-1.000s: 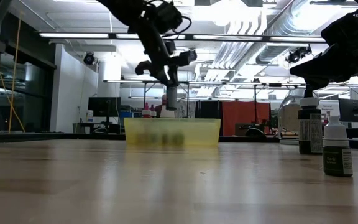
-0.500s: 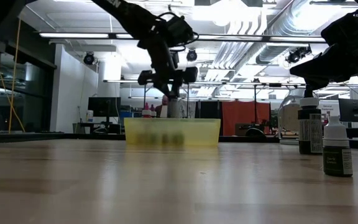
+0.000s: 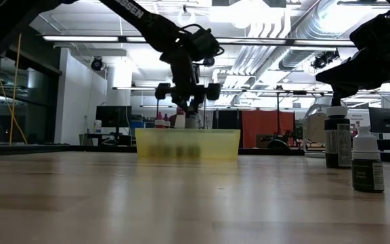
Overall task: Pick & Place food coloring
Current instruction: Put the large blue food coloring into the yellow container, then put the large black food coloring into the yellow container
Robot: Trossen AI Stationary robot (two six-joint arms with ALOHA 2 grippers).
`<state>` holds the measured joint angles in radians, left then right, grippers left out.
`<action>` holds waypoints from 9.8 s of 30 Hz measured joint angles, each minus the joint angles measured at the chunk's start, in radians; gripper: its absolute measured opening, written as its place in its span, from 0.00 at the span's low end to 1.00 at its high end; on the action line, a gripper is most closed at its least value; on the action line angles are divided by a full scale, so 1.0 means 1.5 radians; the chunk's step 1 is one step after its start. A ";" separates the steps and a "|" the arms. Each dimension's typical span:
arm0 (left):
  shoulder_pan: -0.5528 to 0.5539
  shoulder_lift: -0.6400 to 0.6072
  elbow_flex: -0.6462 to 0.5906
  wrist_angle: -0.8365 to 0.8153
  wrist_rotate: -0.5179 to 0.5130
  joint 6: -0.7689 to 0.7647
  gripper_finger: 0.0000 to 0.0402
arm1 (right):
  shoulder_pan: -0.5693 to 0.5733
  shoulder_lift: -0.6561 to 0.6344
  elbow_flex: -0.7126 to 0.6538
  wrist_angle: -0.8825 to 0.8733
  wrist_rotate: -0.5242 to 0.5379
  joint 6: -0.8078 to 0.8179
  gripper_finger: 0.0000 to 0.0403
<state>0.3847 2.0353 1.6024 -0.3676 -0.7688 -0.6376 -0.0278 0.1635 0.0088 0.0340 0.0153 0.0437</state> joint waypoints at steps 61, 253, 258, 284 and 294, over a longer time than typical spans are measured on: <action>-0.012 0.026 -0.032 -0.118 -0.003 -0.190 0.36 | 0.000 0.000 0.000 0.000 0.000 0.000 0.00; -0.252 0.315 0.071 0.742 0.594 0.492 0.68 | 0.000 0.000 0.000 0.000 0.000 0.000 0.00; -0.252 0.315 0.071 0.736 0.593 0.492 0.58 | 0.000 0.000 0.000 0.000 0.000 0.000 0.00; -0.252 0.314 0.071 0.737 0.591 0.471 0.31 | 0.000 0.000 0.000 0.000 0.000 0.000 0.00; -0.252 0.302 0.043 0.770 0.588 0.416 0.30 | 0.000 0.000 0.000 0.000 0.000 0.000 0.00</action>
<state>0.0062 2.4889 1.6662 0.7868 0.1131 -0.0131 -0.0279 0.1632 0.0087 0.0339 0.0152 0.0437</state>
